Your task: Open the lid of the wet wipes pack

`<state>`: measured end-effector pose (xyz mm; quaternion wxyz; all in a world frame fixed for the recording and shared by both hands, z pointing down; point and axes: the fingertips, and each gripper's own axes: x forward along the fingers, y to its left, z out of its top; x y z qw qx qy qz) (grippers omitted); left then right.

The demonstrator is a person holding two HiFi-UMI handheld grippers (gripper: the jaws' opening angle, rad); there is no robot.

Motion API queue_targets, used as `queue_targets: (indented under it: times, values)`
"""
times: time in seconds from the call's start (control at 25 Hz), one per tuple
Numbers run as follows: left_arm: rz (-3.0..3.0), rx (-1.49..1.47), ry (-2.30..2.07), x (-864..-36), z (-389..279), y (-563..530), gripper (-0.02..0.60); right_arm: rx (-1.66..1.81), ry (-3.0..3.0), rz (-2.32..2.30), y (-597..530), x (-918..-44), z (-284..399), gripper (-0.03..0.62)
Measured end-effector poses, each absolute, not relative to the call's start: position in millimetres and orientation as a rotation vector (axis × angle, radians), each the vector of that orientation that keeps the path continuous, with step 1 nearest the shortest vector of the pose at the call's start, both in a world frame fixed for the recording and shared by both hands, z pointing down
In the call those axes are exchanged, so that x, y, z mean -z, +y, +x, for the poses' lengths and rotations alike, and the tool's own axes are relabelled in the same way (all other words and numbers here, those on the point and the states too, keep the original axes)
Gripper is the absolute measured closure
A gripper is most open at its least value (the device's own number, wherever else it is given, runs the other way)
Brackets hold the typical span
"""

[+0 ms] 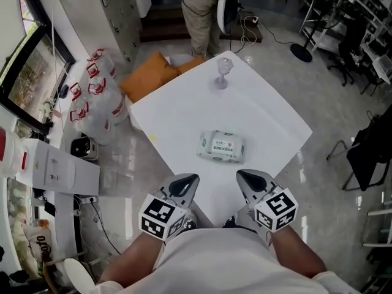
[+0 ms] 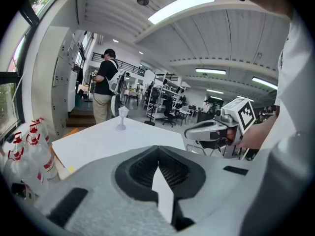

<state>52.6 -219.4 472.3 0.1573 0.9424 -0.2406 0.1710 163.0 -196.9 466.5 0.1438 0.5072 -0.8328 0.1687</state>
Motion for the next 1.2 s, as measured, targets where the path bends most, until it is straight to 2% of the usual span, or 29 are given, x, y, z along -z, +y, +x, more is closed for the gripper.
queue_targets:
  times: [0.56,0.84,1.2]
  values:
    - [2.696,-0.544,-0.728,-469,61,-208,0.581,-0.434,-2.453,1.415,-196,-464,165,0.585]
    - [2.701,-0.550,-0.728,-466,61,-209,0.581,-0.370,-2.457,1.369,-194,-463,161,0.527]
    - [2.688,-0.554,-0.736,-474,60,-207,0.581,-0.323,-2.429,1.324,-196,-472,158,0.536]
